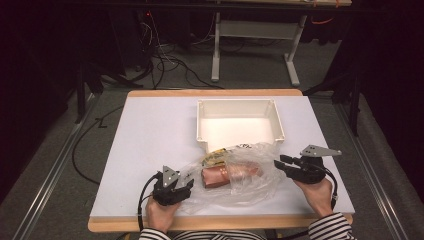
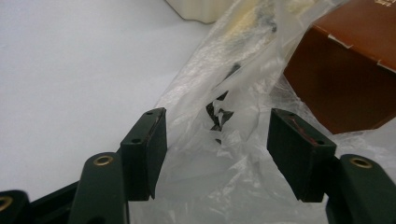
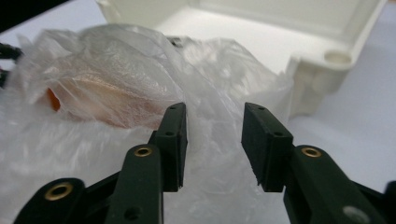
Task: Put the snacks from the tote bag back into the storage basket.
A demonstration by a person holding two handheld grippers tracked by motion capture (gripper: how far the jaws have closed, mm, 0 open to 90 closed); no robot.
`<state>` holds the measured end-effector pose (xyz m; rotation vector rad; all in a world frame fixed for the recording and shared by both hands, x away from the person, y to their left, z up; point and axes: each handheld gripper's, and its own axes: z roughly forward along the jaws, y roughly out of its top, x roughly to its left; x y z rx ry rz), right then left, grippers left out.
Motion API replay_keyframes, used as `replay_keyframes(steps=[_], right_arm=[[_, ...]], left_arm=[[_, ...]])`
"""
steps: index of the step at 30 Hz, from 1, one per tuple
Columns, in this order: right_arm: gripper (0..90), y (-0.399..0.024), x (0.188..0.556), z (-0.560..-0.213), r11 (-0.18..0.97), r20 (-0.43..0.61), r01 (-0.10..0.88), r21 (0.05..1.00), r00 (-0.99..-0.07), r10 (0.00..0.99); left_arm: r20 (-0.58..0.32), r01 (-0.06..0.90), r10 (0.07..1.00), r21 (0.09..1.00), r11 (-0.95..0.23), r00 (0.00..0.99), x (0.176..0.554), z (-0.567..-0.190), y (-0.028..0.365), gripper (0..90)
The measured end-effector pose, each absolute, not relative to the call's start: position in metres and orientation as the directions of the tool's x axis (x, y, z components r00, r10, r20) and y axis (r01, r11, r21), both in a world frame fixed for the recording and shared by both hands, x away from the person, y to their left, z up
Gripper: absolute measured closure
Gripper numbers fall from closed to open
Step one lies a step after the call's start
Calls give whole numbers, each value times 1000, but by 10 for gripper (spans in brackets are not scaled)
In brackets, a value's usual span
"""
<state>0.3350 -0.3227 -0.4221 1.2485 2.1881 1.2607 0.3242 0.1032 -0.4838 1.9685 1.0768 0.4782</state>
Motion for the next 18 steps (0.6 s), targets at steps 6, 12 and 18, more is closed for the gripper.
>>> replay_keyframes(steps=[6, 12, 18], right_arm=[[511, -309, 322, -395, 244, 103, 448, 860, -621, 777], [461, -287, 320, -388, 304, 81, 430, 850, -678, 730], [454, -267, 335, -410, 368, 76, 480, 796, -683, 727]], left_arm=[[-54, 514, 823, 803, -300, 566, 324, -485, 101, 383], [-57, 515, 820, 802, -302, 569, 322, -483, 100, 379], [-62, 506, 815, 811, -295, 576, 316, -479, 95, 345]])
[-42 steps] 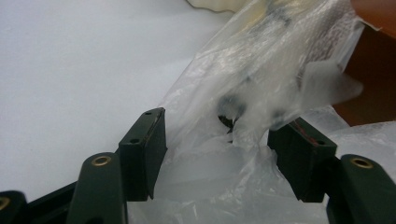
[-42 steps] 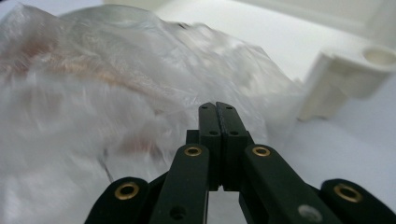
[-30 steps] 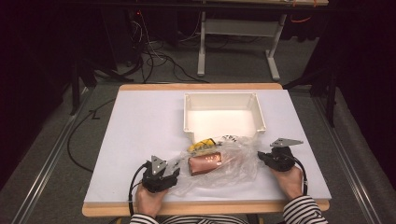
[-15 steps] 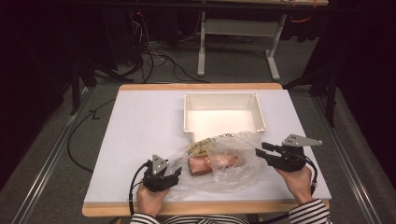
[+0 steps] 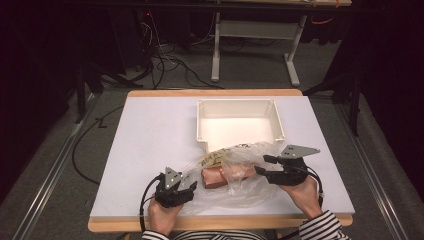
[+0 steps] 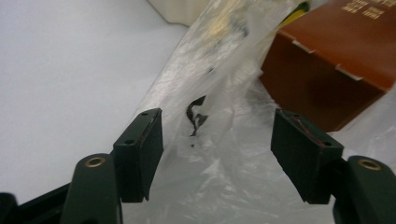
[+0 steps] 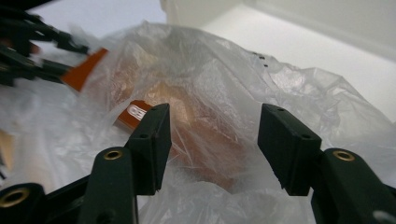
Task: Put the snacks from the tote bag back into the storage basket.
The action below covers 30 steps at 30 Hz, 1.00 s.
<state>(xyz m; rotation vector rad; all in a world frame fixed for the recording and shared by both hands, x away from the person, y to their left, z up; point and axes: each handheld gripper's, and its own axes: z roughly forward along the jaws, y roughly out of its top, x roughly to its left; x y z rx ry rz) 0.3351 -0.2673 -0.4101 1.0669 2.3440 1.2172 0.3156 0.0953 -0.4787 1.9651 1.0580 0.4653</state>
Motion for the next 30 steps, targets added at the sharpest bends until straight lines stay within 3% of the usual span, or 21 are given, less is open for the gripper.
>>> replay_keyframes(steps=[2, 7, 9, 30], right_arm=[[503, -265, 340, -419, 371, 75, 506, 779, -662, 745], [819, -270, 343, -431, 385, 73, 521, 762, -659, 748], [896, -274, 344, -432, 382, 73, 525, 761, -654, 753], [900, -315, 373, -460, 286, 105, 634, 719, -506, 856]], left_arm=[[-47, 492, 812, 815, -306, 582, 313, -477, 92, 341], [-44, 495, 811, 811, -312, 584, 314, -479, 90, 337], [-48, 501, 814, 808, -309, 579, 315, -481, 90, 337], [9, 513, 823, 778, -362, 568, 321, -489, 86, 355]])
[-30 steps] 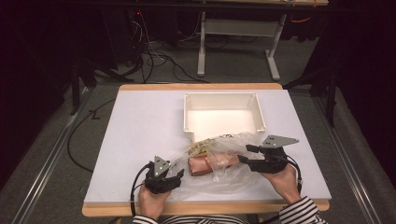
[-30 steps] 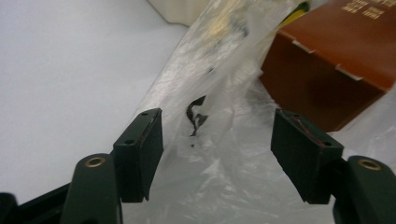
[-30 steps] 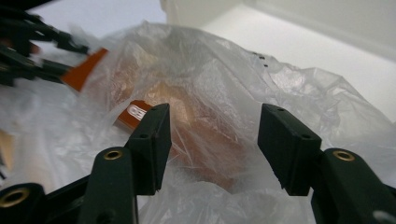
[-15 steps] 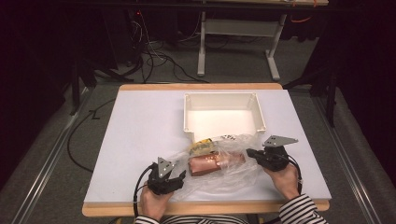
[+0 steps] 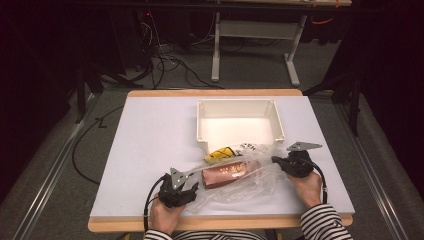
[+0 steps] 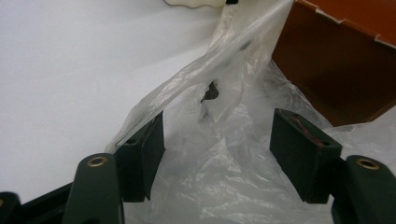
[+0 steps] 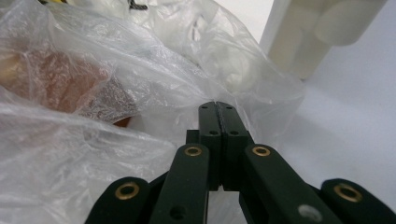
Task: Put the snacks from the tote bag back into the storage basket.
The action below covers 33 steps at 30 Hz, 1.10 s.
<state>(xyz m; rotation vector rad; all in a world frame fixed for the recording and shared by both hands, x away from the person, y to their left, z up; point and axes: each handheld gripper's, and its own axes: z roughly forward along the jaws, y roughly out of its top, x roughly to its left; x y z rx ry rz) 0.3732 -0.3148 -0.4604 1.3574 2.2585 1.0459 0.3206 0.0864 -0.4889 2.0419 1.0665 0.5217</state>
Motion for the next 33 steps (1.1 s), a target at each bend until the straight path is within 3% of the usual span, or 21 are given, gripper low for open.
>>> replay_keyframes(steps=[6, 11, 19, 24, 30, 33], right_arm=[[900, -312, 378, -471, 315, 83, 650, 692, -504, 860], [748, -313, 369, -460, 289, 98, 622, 727, -511, 854], [606, -315, 345, -427, 283, 81, 542, 791, -551, 830], [556, -311, 332, -419, 285, 87, 517, 807, -581, 809], [533, -306, 326, -429, 297, 108, 535, 791, -600, 793], [537, -304, 325, -438, 306, 121, 551, 777, -607, 786]], left_arm=[[17, 515, 826, 775, -367, 564, 323, -488, 86, 357], [2, 522, 825, 773, -360, 565, 324, -488, 87, 362], [10, 526, 818, 761, -378, 575, 327, -485, 84, 400], [16, 520, 834, 775, -359, 552, 325, -482, 84, 423], [-14, 550, 849, 768, -329, 527, 321, -477, 91, 353], [-35, 574, 851, 753, -322, 524, 323, -478, 93, 363]])
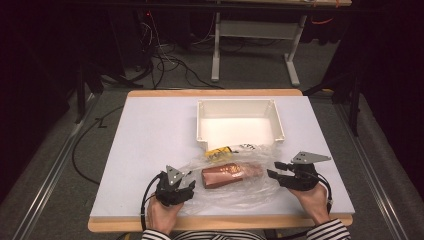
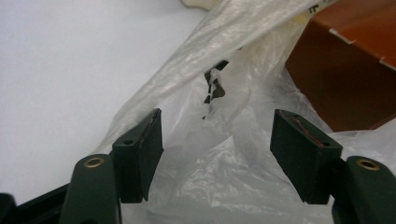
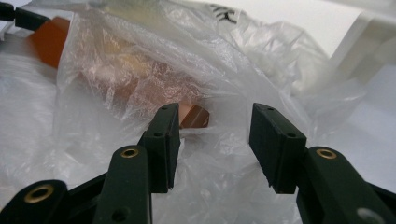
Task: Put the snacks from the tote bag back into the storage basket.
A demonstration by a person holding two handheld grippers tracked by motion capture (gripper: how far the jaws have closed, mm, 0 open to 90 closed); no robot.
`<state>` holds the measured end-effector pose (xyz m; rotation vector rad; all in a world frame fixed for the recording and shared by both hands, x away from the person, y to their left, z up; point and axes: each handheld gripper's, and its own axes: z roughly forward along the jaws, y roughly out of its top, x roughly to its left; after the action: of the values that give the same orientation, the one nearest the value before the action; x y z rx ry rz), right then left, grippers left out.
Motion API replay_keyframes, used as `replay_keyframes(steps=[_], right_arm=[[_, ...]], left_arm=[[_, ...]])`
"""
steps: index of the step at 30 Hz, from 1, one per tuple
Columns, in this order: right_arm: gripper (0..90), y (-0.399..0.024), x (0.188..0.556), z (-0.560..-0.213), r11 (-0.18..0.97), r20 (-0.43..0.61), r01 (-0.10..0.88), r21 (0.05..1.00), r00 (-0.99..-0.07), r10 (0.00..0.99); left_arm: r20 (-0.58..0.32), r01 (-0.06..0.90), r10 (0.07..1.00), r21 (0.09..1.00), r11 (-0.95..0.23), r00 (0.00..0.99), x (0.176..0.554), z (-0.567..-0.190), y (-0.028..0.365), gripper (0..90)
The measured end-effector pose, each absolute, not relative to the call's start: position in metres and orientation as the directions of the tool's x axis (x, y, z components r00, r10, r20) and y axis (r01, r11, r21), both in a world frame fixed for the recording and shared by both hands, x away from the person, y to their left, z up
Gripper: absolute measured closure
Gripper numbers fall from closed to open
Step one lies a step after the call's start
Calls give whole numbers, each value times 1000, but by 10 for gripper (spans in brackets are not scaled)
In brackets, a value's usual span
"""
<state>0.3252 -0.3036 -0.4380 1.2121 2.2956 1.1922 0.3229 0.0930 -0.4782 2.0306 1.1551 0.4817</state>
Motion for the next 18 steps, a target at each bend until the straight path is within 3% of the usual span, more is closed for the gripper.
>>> replay_keyframes(steps=[2, 12, 18], right_arm=[[547, -302, 324, -442, 314, 124, 556, 770, -612, 781], [619, -295, 320, -461, 350, 108, 559, 752, -628, 770], [726, -287, 313, -468, 406, 71, 533, 743, -666, 743]], left_arm=[[5, 561, 841, 743, -365, 541, 323, -481, 90, 451], [9, 570, 811, 708, -418, 585, 335, -476, 82, 871], [14, 570, 817, 710, -414, 576, 348, -471, 87, 900]])
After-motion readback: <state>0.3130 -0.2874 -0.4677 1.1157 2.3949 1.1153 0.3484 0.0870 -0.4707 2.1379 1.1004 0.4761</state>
